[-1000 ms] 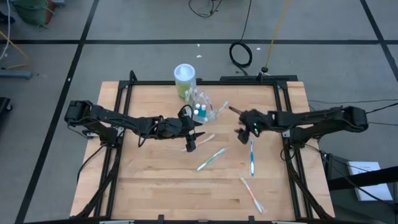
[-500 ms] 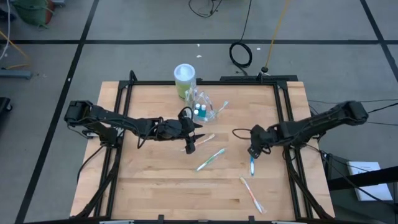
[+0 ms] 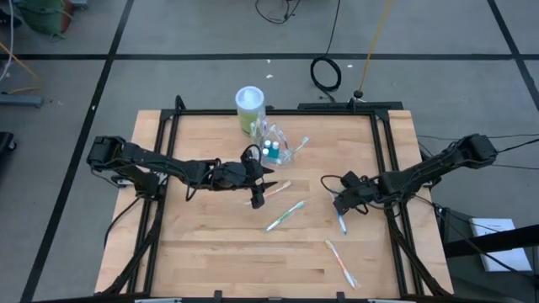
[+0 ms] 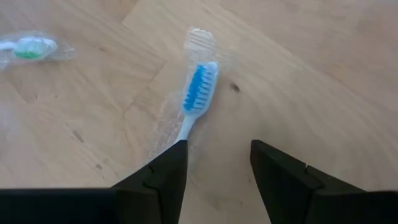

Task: Pick & Place toothbrushing station
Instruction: Put the blue toothbrush into the left of the transparent organizer

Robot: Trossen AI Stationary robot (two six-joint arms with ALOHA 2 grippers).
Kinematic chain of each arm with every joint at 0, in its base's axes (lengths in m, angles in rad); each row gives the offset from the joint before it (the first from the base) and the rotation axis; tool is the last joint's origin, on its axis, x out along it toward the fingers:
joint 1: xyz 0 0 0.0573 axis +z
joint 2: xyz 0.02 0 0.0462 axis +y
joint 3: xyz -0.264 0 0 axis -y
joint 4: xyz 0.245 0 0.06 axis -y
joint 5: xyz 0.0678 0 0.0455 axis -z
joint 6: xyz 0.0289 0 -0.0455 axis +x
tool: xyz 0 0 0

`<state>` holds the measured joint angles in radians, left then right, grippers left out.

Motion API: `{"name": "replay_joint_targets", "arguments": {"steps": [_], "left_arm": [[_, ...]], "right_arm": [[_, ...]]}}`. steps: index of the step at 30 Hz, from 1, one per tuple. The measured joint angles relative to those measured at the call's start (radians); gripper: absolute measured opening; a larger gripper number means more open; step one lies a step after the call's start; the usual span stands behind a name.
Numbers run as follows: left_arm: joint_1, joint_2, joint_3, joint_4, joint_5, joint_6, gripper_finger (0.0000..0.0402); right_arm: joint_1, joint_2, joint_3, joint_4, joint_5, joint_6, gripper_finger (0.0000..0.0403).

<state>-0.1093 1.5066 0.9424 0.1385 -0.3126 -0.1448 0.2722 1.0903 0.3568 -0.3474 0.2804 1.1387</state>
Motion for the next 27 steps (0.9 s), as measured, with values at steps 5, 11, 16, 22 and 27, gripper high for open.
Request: {"name": "replay_joint_targets", "arguments": {"steps": [5, 11, 16, 22, 27], "left_arm": [[-0.001, 0.000, 0.000, -0.004, 0.000, 0.002, 0.0186], [-0.001, 0.000, 0.000, -0.007, 0.000, 0.008, 0.0186], [-0.002, 0.000, 0.000, -0.007, 0.000, 0.009, 0.0186], [-0.002, 0.000, 0.000, -0.007, 0.000, 0.010, 0.0186], [-0.002, 0.000, 0.000, -0.007, 0.000, 0.010, 0.0186]], "right_arm": [[0.000, -0.019, -0.005, 0.063, -0.011, -0.046, 0.0144], [0.005, -0.031, -0.008, 0.135, -0.039, -0.078, 0.0130], [0.005, -0.016, -0.008, 0.182, -0.023, -0.129, 0.0130], [0.005, 0.052, -0.005, 0.268, -0.022, -0.233, 0.0129], [0.007, 0.152, -0.001, 0.284, -0.005, -0.302, 0.0106]]}}
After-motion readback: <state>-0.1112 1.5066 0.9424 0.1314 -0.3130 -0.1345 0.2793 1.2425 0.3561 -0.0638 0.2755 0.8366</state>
